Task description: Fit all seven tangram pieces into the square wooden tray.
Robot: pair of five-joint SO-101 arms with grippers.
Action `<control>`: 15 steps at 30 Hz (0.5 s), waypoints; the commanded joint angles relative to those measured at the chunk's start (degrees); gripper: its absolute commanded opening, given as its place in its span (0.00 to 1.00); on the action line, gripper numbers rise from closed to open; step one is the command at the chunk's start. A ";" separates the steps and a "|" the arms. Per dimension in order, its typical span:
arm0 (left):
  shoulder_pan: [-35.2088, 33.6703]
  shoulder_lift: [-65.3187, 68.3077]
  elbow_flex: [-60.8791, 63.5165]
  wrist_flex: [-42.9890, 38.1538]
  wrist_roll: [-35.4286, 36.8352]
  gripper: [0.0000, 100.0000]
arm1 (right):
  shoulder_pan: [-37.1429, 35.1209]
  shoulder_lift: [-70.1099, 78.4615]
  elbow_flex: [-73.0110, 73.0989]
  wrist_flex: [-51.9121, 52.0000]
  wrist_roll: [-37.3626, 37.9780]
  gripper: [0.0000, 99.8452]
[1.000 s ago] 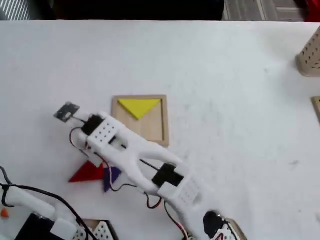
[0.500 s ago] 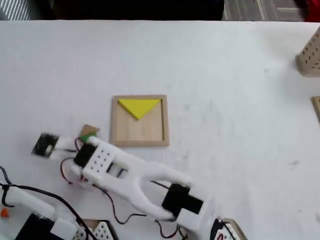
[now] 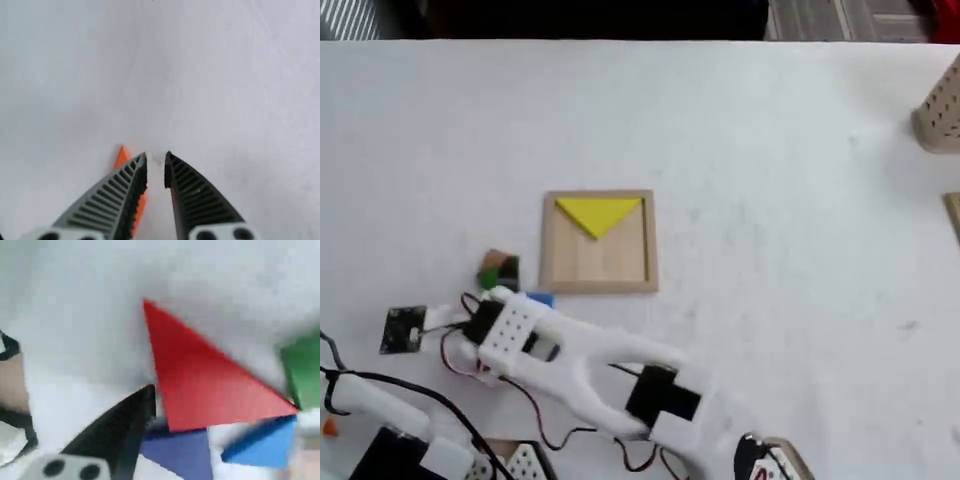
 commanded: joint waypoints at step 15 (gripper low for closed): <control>-0.13 -1.89 -0.79 -1.85 -0.62 0.09 | -2.77 10.33 -13.63 8.48 8.18 0.24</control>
